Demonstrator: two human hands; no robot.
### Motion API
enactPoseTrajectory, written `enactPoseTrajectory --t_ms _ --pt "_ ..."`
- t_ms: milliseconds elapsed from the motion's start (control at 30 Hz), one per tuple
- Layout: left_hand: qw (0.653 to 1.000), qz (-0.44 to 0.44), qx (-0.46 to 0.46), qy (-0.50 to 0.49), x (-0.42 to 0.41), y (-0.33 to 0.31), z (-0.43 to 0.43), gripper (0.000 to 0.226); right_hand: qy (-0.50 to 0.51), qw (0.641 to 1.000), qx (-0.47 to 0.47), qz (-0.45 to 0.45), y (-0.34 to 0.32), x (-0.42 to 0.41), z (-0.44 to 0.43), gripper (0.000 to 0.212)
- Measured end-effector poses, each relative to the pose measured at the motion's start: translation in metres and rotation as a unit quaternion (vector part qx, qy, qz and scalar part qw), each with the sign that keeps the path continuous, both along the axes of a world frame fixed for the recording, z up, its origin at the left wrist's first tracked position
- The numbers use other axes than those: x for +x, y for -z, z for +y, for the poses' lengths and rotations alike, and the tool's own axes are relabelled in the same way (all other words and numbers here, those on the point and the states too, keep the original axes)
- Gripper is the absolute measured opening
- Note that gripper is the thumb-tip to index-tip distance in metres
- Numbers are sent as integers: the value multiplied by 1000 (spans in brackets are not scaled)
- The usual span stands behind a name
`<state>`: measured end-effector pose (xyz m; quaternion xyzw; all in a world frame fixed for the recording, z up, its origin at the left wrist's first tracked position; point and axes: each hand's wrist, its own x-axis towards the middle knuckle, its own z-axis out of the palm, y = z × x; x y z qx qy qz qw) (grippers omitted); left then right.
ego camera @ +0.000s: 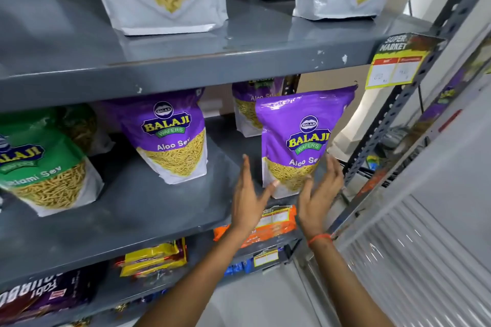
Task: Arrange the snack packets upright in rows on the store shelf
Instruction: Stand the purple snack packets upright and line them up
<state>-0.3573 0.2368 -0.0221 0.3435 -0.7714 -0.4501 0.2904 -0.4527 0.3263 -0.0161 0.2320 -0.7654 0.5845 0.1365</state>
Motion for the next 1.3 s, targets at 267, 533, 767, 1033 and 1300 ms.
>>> enactPoseTrajectory --t_ms 267,533,767,1033,1300 --pt "965 71 -68 -242 113 -5 -112 114 -276 960 53 5 -14 101 -124 57" --pt "988 18 149 -29 147 5 -190 58 -381 882 101 -259 -22 85 -173 55" --pt "991 7 137 -10 159 30 -132 52 -332 903 120 -245 -19 98 -98 50" --pt "993 -7 117 -6 163 31 -95 50 -335 895 121 -268 -22 104 -55 49" --pt "996 -43 72 -10 171 12 -83 73 -225 961 41 -157 -18 128 -54 60"
